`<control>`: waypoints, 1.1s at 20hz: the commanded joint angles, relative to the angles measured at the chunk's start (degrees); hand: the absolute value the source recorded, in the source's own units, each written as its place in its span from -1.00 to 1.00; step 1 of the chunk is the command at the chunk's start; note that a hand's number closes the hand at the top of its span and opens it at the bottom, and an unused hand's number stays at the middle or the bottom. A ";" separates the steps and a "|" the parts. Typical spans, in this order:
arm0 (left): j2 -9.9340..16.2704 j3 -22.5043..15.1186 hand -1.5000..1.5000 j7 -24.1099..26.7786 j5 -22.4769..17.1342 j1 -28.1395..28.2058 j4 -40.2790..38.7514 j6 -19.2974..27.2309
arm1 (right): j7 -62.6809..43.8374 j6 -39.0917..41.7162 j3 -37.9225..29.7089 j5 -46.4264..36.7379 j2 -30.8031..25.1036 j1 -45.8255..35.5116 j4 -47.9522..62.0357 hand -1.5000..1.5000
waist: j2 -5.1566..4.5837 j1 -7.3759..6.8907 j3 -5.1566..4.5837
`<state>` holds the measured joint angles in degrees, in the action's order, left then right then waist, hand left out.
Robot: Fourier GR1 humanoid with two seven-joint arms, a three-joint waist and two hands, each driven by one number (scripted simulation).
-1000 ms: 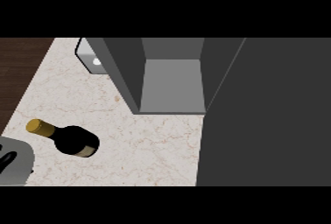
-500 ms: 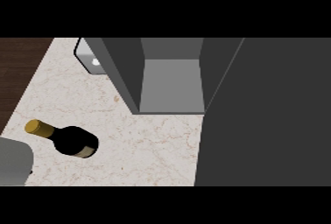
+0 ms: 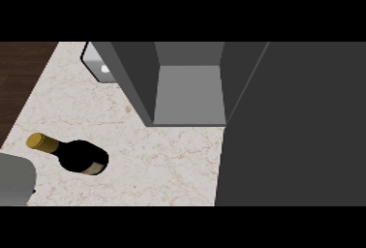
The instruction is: Pick up the wine, place it into the cabinet and close the cabinet
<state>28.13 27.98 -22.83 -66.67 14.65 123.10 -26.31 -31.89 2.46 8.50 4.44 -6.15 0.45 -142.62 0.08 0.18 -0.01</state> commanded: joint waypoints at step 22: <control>-7.93 -1.15 -1.00 8.95 23.82 -12.50 -35.03 -19.73 | -7.44 1.83 -1.59 4.36 -0.59 -0.58 -8.78 -1.00 | -0.07 0.53 -0.06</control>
<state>20.98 24.14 -19.01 -48.00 3.97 96.09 -41.27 -35.61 3.60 7.30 4.34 -5.96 -2.63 -142.93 0.06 0.45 0.02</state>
